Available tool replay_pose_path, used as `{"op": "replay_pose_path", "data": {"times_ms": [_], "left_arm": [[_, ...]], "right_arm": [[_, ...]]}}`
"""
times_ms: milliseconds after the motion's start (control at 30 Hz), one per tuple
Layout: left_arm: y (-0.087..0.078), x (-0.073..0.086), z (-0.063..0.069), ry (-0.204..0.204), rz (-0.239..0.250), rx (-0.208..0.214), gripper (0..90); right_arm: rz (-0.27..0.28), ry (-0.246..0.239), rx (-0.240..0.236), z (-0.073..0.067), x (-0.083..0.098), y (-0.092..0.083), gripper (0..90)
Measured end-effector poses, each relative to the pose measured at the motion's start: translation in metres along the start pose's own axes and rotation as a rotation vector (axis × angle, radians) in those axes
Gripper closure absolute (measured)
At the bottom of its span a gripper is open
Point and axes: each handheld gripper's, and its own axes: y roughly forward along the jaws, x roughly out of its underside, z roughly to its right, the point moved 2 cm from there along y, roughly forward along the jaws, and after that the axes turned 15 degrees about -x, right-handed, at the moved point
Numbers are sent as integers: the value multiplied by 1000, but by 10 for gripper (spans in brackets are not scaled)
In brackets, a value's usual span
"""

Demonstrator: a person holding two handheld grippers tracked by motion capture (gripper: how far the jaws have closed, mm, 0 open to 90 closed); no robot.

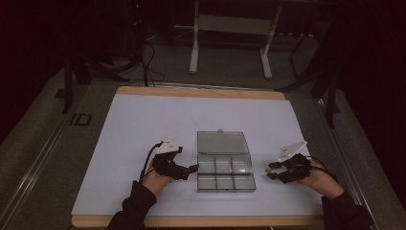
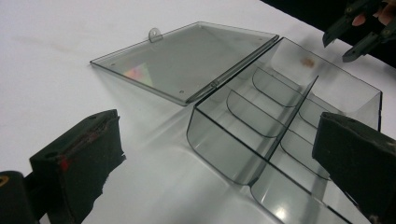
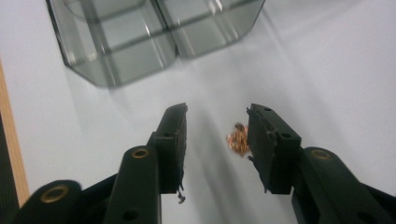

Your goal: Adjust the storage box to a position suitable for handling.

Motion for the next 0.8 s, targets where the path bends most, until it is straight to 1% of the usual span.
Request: {"op": "replay_pose_path", "data": {"times_ms": [100,200,300,333,433,600,733,800], "left_arm": [[-3,4,-1,0,-6,-3,19],[-5,8,-2,-4,-5,-9,19],[-8,11,-3,2,-6,-20,19],[-8,13,-3,-2,-6,-22,19],[-8,15,-3,1,-8,-25,19],[-7,18,-1,5,-12,-23,19],[-7,20,-1,1,-16,-18,19],[-7,20,-1,-1,-14,-16,19]], "right_arm": [[-53,0,-3,3,3,2,628],[-102,17,-1,8,5,5,649],[-138,32,-1,13,5,8,651],[-148,37,-3,15,4,10,650],[-184,40,7,19,2,12,645],[-215,36,-2,23,-5,14,647],[-232,36,-26,25,-12,16,674],[-253,30,-33,25,-14,18,687]]}}
